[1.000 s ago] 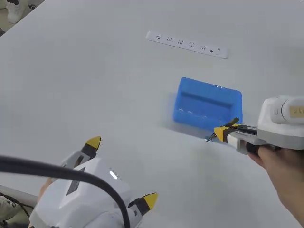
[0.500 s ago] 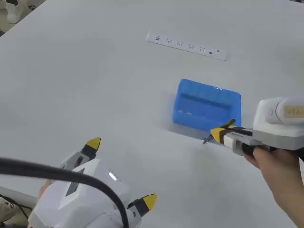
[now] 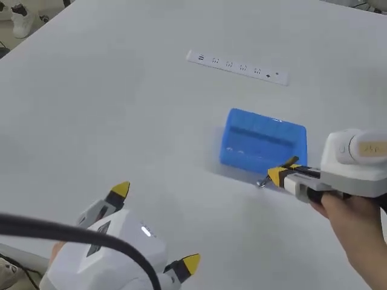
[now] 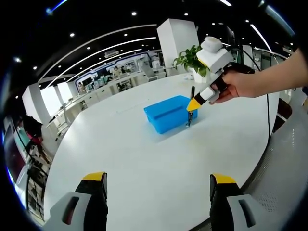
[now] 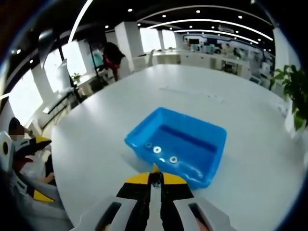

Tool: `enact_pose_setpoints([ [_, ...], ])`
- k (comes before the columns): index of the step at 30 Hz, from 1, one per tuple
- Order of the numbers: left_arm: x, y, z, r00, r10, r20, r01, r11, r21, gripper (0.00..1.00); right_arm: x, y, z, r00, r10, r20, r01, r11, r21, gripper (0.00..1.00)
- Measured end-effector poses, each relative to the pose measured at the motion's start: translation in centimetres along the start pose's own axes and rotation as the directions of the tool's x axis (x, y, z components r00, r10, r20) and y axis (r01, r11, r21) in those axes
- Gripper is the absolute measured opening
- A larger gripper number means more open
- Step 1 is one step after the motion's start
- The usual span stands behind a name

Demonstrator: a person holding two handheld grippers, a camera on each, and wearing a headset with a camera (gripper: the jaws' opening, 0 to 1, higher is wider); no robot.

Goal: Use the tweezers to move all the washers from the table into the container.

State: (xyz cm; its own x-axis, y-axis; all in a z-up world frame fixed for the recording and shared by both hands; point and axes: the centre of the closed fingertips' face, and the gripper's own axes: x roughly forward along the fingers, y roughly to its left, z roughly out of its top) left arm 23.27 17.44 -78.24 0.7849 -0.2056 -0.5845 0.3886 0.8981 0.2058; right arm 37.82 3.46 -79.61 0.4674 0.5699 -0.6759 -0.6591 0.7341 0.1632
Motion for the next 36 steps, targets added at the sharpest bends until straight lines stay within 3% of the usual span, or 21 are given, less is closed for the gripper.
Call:
enact_pose_setpoints([
  [9,0.0,0.1,0.0,1.0,0.003,0.006,-0.003,1.0,0.003,0.9,-1.2,-0.1,1.7,0.9986,0.017,0.05,-0.018,0.999,0.033,0.03],
  [26,-0.2,0.3,0.4,0.9998,0.011,0.018,-0.011,1.0,0.001,0.9,-3.2,-0.3,5.2,0.9908,0.014,0.135,-0.015,1.0,0.01,0.03],
  [32,-0.3,0.3,0.5,0.9997,0.012,0.02,-0.012,1.0,0.0,0.9,-3.2,-1.1,5.8,0.989,-0.015,0.147,0.015,1.0,0.005,0.03],
  [36,-0.3,0.3,0.5,0.9997,0.012,0.02,-0.012,1.0,0.001,0.9,-2.3,-2.2,5.4,0.9912,-0.039,0.126,0.038,0.999,0.015,0.03],
])
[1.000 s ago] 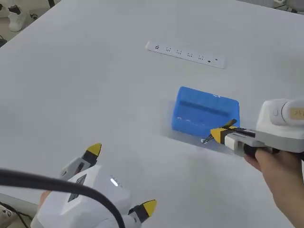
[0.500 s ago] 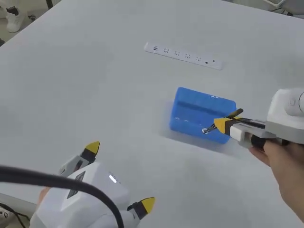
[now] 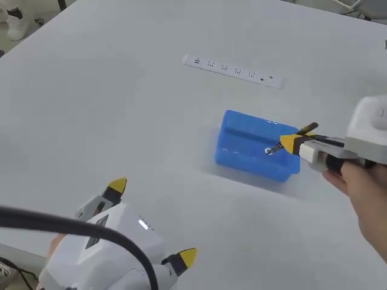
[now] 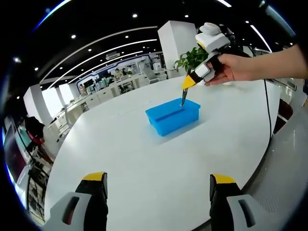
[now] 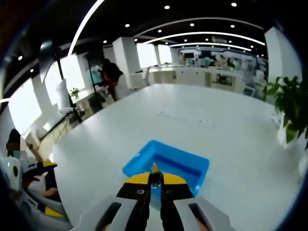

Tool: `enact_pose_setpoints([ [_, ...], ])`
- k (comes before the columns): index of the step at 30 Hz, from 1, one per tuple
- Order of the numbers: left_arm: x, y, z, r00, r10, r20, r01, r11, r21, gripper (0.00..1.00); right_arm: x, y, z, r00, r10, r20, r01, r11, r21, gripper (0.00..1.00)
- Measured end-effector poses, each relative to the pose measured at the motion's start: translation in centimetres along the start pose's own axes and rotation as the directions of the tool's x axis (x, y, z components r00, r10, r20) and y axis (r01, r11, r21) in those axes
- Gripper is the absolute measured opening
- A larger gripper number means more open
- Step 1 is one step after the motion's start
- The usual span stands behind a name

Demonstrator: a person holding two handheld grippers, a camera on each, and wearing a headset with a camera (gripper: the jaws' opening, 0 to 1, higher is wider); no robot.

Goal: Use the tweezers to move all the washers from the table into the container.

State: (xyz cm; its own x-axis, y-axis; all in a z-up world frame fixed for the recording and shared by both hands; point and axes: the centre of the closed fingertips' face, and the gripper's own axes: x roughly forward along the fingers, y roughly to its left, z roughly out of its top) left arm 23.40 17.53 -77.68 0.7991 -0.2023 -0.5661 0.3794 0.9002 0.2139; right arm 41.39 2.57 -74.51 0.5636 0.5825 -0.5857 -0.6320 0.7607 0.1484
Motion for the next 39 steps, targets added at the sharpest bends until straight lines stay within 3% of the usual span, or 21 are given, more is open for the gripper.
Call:
enact_pose_setpoints([
  [10,0.0,0.1,0.0,1.0,0.003,-0.001,-0.003,1.0,-0.001,0.9,1.8,-0.7,-1.6,0.9966,-0.034,-0.075,0.031,0.998,-0.052,0.03],
  [21,-0.1,0.1,0.0,1.0,0.003,-0.001,-0.003,1.0,-0.002,0.89,3.3,-1.1,-3.7,0.9875,-0.043,-0.152,0.032,0.997,-0.074,0.03],
  [36,0.2,-0.1,-0.3,0.9999,-0.004,-0.013,0.004,1.0,0.011,0.89,3.6,-1.5,-4.3,0.9842,-0.032,-0.174,0.024,0.999,-0.049,0.04],
  [39,0.1,-0.3,-0.2,0.9998,-0.017,-0.014,0.017,1.0,0.004,0.88,3.1,-1.7,-4.1,0.985,-0.054,-0.164,0.043,0.997,-0.068,0.05],
])
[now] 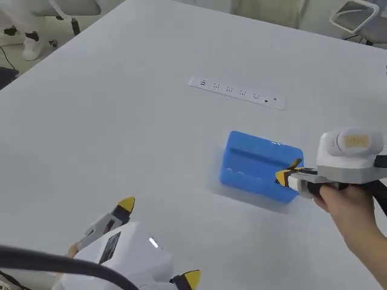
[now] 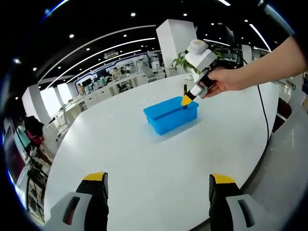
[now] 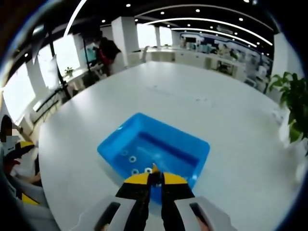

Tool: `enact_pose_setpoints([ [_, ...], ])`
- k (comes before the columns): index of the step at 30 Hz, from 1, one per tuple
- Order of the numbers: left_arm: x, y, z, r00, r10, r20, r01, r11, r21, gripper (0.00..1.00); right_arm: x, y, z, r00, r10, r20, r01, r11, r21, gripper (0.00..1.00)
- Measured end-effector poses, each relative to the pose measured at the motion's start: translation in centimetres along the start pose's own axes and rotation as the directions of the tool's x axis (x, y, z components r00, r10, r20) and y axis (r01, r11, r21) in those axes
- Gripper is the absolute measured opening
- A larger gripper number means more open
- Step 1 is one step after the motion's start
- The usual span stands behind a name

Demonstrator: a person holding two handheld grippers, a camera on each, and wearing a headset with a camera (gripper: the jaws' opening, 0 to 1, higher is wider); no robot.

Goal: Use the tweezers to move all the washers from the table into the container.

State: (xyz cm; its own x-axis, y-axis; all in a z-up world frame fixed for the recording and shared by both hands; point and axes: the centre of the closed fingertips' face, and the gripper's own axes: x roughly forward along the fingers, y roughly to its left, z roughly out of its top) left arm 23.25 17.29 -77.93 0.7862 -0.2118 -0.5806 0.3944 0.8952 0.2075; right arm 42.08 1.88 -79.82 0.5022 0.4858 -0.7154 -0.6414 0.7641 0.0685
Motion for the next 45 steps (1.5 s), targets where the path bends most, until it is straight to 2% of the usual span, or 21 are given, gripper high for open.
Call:
enact_pose_setpoints([
  [3,-0.2,0.0,0.4,0.9999,-0.01,0.012,0.01,1.0,-0.007,0.82,-1.7,0.0,1.7,0.9971,-0.019,0.074,0.018,1.0,0.006,0.05],
  [8,-0.4,-0.4,1.3,0.9984,-0.045,0.033,0.046,0.999,-0.011,0.72,-4.7,1.5,3.5,0.9874,0.03,0.155,-0.034,0.999,0.024,0.04],
  [10,-0.3,-0.5,1.8,0.9971,-0.066,0.039,0.065,0.997,0.029,0.66,-5.7,2.1,3.7,0.984,0.044,0.173,-0.049,0.999,0.023,0.04],
  [13,-0.1,-0.2,3.5,0.993,-0.101,0.06,0.098,0.994,0.057,0.58,-6.8,3.0,3.8,0.9796,0.06,0.192,-0.063,0.998,0.01,0.04],
  [18,0.1,0.1,6.2,0.986,-0.136,0.096,0.127,0.987,0.095,0.55,-7.8,4.4,3.5,0.9761,0.09,0.198,-0.086,0.996,-0.026,0.04],
  [20,0.1,-0.2,7.6,0.9779,-0.174,0.116,0.162,0.981,0.107,0.51,-8.2,5.0,3.1,0.9749,0.101,0.199,-0.095,0.995,-0.037,0.04],
  [22,0.0,-0.9,8.9,0.9639,-0.228,0.138,0.214,0.971,0.106,0.47,-8.6,5.8,2.6,0.9726,0.12,0.199,-0.112,0.992,-0.053,0.04],
  [24,-0.1,-1.0,9.9,0.9573,-0.247,0.151,0.229,0.965,0.125,0.45,-8.9,6.5,2.0,0.974,0.123,0.19,-0.109,0.991,-0.081,0.05],
  [27,-0.3,-1.9,11.2,0.9362,-0.315,0.157,0.295,0.946,0.138,0.42,-9.3,7.5,1.1,0.9749,0.133,0.178,-0.112,0.986,-0.124,0.05],
  [28,-0.3,-2.4,11.6,0.9258,-0.347,0.149,0.328,0.934,0.143,0.41,-9.4,7.8,0.7,0.9752,0.139,0.173,-0.117,0.985,-0.129,0.05],
  [30,-0.4,-3.0,12.1,0.9155,-0.374,0.148,0.351,0.923,0.159,0.4,-9.6,8.4,0.1,0.975,0.152,0.162,-0.13,0.982,-0.138,0.05],
  [34,-0.4,-4.7,13.3,0.887,-0.438,0.145,0.413,0.894,0.175,0.35,-9.7,9.7,-1.2,0.9756,0.174,0.134,-0.148,0.972,-0.183,0.05],
  [35,-0.5,-5.4,13.7,0.8744,-0.462,0.147,0.435,0.881,0.183,0.33,-9.8,10.1,-1.6,0.9762,0.181,0.12,-0.154,0.967,-0.201,0.05],
  [37,-0.6,-6.0,14.2,0.8626,-0.483,0.151,0.455,0.871,0.187,0.29,-9.9,10.6,-2.2,0.9775,0.183,0.105,-0.156,0.961,-0.226,0.05],
  [38,-0.8,-6.6,14.7,0.8468,-0.508,0.157,0.479,0.857,0.19,0.28,-9.9,10.9,-2.4,0.978,0.183,0.101,-0.155,0.959,-0.236,0.05],
  [40,-1.1,-7.4,15.2,0.8228,-0.545,0.161,0.52,0.836,0.173,0.25,-10.0,11.3,-2.7,0.9784,0.185,0.092,-0.158,0.956,-0.248,0.05],
  [42,-1.2,-8.2,15.4,0.8062,-0.573,0.147,0.547,0.817,0.183,0.22,-10.1,11.7,-3.1,0.9783,0.191,0.082,-0.164,0.953,-0.255,0.05],
  [43,-1.2,-8.4,15.4,0.8025,-0.579,0.143,0.552,0.812,0.191,0.21,-10.3,12.0,-3.3,0.9779,0.195,0.077,-0.169,0.951,-0.259,0.05],
  [44,-1.3,-8.8,15.4,0.7923,-0.595,0.136,0.565,0.799,0.205,0.2,-10.3,12.2,-3.4,0.9778,0.196,0.073,-0.171,0.95,-0.262,0.05],
  [45,-1.2,-9.2,15.4,0.7879,-0.603,0.123,0.573,0.791,0.214,0.2,-10.4,12.4,-3.5,0.9778,0.199,0.065,-0.175,0.947,-0.27,0.05],
])
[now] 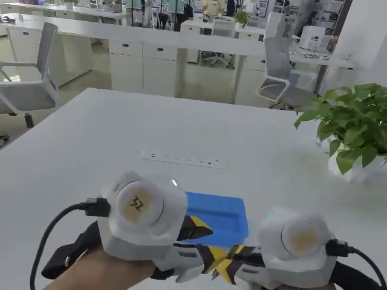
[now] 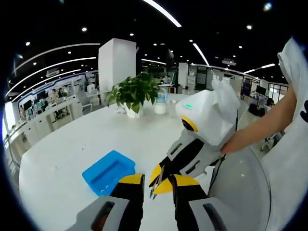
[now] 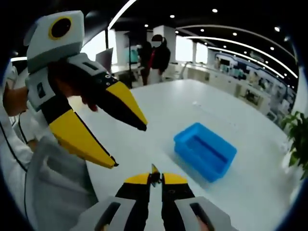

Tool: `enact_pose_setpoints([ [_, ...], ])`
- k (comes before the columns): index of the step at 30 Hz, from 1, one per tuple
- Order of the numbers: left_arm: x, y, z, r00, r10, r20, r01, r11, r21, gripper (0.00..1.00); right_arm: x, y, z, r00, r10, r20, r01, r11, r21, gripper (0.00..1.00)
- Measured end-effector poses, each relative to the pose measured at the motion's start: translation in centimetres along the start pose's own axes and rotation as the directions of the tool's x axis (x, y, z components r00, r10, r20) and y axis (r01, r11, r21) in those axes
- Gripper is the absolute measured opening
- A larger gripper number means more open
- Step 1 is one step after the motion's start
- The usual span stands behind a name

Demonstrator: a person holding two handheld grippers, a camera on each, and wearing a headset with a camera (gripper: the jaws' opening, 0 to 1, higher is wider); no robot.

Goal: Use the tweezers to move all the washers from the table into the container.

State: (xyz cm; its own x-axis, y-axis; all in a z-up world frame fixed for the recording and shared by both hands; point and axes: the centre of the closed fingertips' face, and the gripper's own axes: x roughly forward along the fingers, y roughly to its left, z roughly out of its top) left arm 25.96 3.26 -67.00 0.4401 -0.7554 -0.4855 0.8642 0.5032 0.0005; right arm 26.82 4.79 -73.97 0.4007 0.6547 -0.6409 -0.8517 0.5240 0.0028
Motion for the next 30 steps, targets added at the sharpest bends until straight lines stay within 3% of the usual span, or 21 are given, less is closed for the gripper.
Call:
enact_pose_setpoints([
  [5,1.0,-1.1,-0.1,0.9984,-0.045,-0.034,0.047,0.997,0.054,0.12,-0.1,0.5,-0.6,0.9994,0.019,-0.031,-0.02,0.999,-0.035,0.05],
  [8,1.7,-1.6,-0.5,0.996,-0.069,-0.056,0.073,0.995,0.068,0.12,0.2,0.4,-1.4,0.9978,0.034,-0.058,-0.038,0.997,-0.064,0.05],
  [15,3.1,-2.1,-2.1,0.9894,-0.092,-0.113,0.101,0.992,0.078,0.03,1.0,0.5,-2.8,0.991,0.079,-0.108,-0.093,0.987,-0.134,0.05],
  [21,3.6,-2.8,-3.4,0.9854,-0.098,-0.139,0.11,0.991,0.078,0.0,1.2,0.6,-4.5,0.9796,0.128,-0.155,-0.157,0.969,-0.192,0.05],
  [26,4.3,-2.6,-4.1,0.9874,-0.057,-0.147,0.071,0.994,0.089,0.0,1.5,0.1,-5.8,0.9709,0.156,-0.182,-0.194,0.957,-0.214,0.05],
  [28,4.3,-2.3,-4.8,0.9847,-0.05,-0.167,0.07,0.991,0.114,0.0,1.5,-0.4,-6.1,0.9719,0.143,-0.187,-0.187,0.952,-0.244,0.06],
  [30,4.3,-1.8,-5.9,0.9759,-0.039,-0.215,0.07,0.988,0.141,0.0,1.9,-1.1,-6.6,0.9727,0.13,-0.192,-0.178,0.95,-0.258,0.07],
])
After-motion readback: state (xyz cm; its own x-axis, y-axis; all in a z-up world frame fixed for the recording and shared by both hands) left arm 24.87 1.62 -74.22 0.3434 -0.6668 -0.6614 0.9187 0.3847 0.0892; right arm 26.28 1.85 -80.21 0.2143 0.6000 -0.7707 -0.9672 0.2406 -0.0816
